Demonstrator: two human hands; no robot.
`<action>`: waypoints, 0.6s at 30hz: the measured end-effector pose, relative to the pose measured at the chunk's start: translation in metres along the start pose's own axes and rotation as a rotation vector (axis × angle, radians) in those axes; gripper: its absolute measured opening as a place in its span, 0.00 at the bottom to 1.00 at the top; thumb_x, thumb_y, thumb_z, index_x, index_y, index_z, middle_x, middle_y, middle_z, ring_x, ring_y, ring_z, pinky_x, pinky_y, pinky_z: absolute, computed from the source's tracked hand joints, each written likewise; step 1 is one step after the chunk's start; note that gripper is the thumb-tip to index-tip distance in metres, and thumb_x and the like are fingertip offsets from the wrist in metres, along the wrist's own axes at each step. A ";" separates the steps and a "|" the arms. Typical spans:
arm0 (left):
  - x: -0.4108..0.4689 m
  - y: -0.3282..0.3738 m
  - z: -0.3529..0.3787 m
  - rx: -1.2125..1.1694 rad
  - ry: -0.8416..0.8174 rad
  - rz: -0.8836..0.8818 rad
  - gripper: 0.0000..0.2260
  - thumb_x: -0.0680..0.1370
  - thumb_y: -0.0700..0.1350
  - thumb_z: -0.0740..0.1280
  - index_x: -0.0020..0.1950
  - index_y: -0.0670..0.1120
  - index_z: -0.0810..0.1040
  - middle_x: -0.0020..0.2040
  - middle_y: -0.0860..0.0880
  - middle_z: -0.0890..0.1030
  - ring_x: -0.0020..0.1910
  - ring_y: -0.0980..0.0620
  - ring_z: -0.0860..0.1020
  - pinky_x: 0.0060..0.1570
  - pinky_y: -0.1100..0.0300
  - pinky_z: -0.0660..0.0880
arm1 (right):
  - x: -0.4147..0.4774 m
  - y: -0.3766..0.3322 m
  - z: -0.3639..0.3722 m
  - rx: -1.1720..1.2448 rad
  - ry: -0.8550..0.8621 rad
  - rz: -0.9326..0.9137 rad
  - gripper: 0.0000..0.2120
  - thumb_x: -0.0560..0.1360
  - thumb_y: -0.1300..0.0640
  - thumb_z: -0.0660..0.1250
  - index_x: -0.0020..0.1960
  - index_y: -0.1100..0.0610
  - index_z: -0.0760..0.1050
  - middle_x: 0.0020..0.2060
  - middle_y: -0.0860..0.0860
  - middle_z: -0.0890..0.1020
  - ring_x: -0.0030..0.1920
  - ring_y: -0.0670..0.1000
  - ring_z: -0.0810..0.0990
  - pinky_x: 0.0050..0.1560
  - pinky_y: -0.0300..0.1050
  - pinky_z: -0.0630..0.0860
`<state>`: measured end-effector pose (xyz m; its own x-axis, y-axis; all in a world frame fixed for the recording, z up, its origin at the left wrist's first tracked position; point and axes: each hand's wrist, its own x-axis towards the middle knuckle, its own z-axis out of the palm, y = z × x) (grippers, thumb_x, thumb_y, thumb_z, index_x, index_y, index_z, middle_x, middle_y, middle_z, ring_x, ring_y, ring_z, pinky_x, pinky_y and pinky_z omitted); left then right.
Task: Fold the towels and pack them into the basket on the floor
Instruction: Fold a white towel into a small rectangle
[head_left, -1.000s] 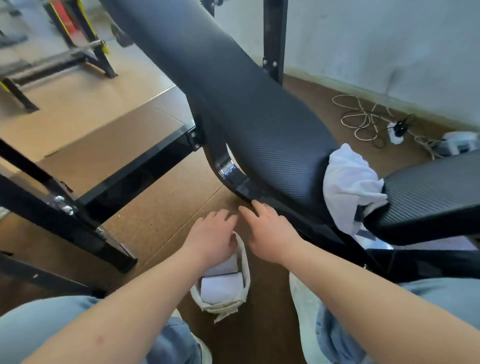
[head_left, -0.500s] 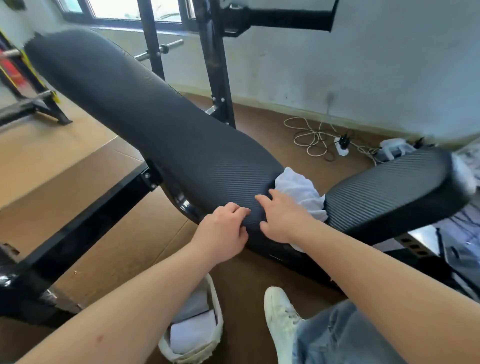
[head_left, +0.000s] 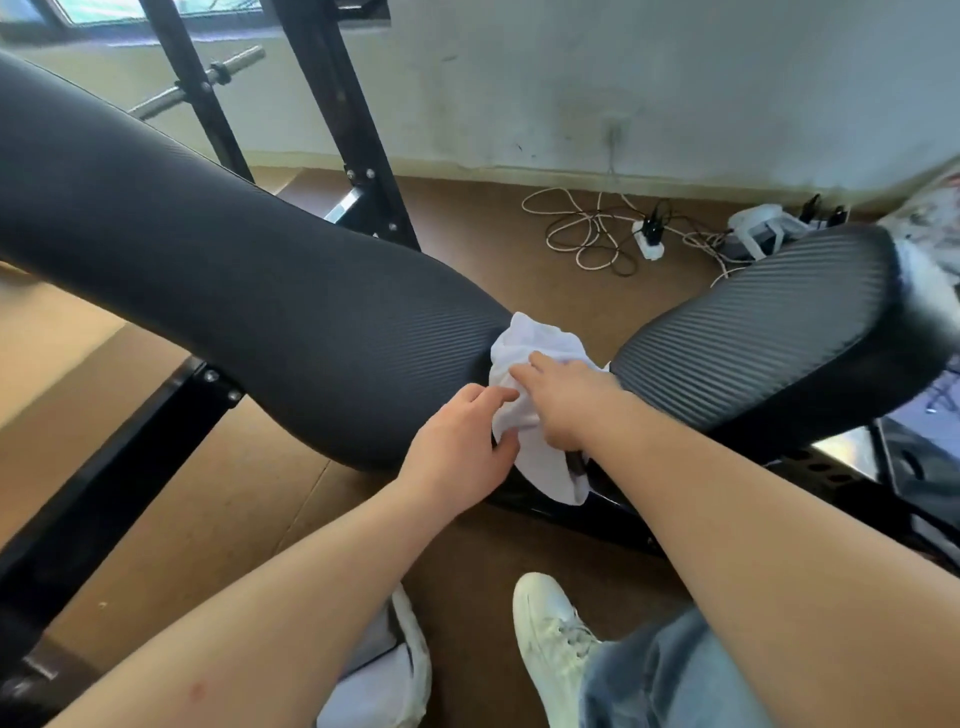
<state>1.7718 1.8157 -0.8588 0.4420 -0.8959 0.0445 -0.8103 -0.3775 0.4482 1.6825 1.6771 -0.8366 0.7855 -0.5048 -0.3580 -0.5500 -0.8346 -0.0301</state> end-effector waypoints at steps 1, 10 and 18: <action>0.005 0.004 0.005 -0.019 0.002 -0.012 0.19 0.81 0.53 0.67 0.72 0.56 0.72 0.63 0.55 0.76 0.56 0.55 0.78 0.55 0.59 0.77 | 0.002 0.004 0.002 0.015 0.050 0.000 0.25 0.76 0.60 0.68 0.69 0.49 0.65 0.66 0.49 0.69 0.66 0.58 0.73 0.44 0.54 0.72; 0.036 0.023 0.035 -0.066 -0.012 -0.217 0.28 0.74 0.63 0.72 0.69 0.55 0.70 0.60 0.51 0.69 0.59 0.50 0.72 0.55 0.51 0.78 | -0.001 0.020 -0.011 0.310 0.295 0.073 0.09 0.80 0.57 0.61 0.59 0.53 0.74 0.51 0.54 0.78 0.55 0.57 0.77 0.45 0.49 0.70; 0.047 0.011 -0.007 -0.549 0.241 -0.415 0.07 0.80 0.43 0.63 0.56 0.51 0.75 0.48 0.51 0.79 0.46 0.53 0.79 0.41 0.58 0.76 | 0.005 0.023 -0.009 0.514 0.240 0.077 0.32 0.71 0.43 0.74 0.70 0.50 0.67 0.63 0.54 0.75 0.62 0.59 0.76 0.57 0.55 0.78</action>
<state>1.7859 1.7712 -0.8452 0.7946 -0.6043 -0.0597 -0.2758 -0.4468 0.8511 1.6761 1.6539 -0.8308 0.7470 -0.6462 -0.1565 -0.6284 -0.6094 -0.4835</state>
